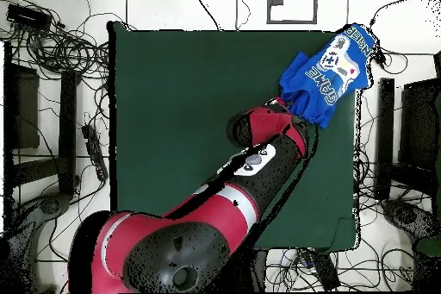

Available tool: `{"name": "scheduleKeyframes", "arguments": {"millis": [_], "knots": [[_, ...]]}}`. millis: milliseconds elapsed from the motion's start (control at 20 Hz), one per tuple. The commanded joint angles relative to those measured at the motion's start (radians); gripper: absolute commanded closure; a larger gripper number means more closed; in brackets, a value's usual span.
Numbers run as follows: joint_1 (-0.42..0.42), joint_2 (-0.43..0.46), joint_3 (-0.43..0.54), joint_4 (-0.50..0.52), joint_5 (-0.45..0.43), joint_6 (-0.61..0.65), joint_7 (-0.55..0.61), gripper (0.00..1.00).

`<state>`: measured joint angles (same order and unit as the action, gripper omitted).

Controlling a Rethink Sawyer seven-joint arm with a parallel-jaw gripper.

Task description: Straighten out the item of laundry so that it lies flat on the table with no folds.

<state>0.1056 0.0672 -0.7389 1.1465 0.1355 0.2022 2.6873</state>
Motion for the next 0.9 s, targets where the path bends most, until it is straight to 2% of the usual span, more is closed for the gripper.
{"name": "scheduleKeyframes", "arguments": {"millis": [50,450,900], "knots": [[0.007,0.055,0.110,0.075,0.031,-0.071,0.146,0.00],[-0.032,0.068,0.162,0.066,0.021,-0.112,0.112,0.00],[-0.083,-0.053,0.318,0.160,-0.056,-0.083,0.019,0.00]]}}
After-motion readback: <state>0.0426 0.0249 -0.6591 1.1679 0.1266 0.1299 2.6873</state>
